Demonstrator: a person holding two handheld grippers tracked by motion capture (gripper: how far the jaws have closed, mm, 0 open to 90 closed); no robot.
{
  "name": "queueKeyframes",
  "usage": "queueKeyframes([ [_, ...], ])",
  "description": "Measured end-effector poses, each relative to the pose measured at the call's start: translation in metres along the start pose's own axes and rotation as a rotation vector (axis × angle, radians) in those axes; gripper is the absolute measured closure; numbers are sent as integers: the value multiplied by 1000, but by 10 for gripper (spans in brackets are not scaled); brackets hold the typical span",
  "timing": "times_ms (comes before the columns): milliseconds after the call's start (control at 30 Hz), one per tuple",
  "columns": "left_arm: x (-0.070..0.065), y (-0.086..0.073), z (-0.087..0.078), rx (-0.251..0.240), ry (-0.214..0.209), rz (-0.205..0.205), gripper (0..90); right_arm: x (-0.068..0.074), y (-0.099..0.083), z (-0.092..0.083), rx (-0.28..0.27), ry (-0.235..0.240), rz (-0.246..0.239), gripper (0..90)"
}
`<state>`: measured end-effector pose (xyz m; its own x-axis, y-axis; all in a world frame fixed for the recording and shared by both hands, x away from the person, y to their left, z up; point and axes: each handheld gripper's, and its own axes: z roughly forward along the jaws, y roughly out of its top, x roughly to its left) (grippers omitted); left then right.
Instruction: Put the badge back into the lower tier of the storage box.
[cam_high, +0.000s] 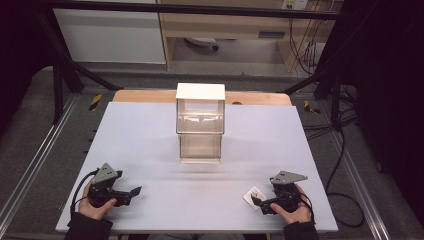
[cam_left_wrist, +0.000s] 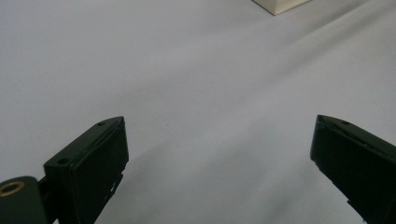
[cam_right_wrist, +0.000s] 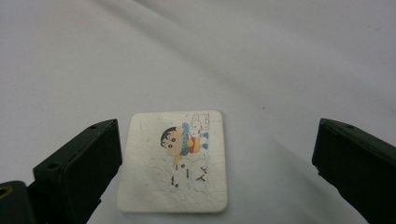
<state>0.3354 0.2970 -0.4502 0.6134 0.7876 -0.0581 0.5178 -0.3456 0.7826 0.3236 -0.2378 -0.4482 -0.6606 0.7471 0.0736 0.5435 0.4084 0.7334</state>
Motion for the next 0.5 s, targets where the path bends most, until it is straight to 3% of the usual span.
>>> queueKeyframes([
  [500,0,0,0,-2,-2,2,37,14,1,7,23,-38,-30,140],
])
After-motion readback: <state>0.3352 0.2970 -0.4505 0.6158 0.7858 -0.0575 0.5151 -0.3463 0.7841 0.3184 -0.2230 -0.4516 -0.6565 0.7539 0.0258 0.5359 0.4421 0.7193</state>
